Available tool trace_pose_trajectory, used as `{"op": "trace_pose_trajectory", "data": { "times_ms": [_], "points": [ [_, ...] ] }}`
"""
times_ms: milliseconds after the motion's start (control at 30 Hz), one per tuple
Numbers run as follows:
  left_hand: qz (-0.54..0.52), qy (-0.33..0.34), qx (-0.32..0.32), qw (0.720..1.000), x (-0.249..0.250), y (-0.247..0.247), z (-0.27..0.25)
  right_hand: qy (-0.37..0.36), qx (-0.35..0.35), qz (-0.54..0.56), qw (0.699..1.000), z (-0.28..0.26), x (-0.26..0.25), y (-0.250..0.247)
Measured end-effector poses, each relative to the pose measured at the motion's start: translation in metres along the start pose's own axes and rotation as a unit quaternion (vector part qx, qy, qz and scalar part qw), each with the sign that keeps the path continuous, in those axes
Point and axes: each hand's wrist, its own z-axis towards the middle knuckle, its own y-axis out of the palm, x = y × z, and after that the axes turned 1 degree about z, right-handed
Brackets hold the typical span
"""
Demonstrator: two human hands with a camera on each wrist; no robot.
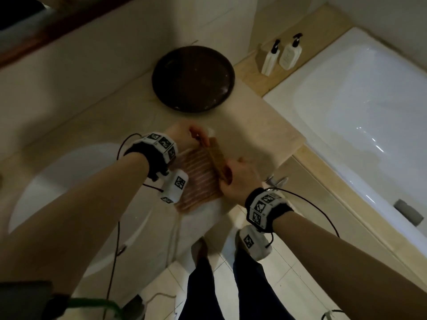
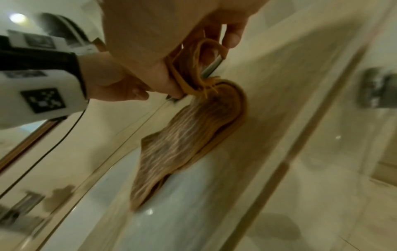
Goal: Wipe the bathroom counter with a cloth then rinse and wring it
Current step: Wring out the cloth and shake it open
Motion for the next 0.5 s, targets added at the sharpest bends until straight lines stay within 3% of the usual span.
{"op": "trace_pose_trajectory", "data": {
  "times_ms": [67,233,500],
  "points": [
    [-0.016,-0.013,0.003,1.0,-0.03,-0.009,-0.018,-0.05,-0.015,-0.035,0.998,0.0,-0.025,0.018],
    [-0.028,-0.045,0.015,0.998,-0.085,-0.01,-0.053,-0.093,-0.074,-0.131,0.984,0.001,-0.056,0.061],
    [0.047,-0.078,0.044,0.995,-0.109,0.003,-0.063,-0.112,-0.118,-0.195,0.967,-0.006,-0.071,0.084]
  ]
}}
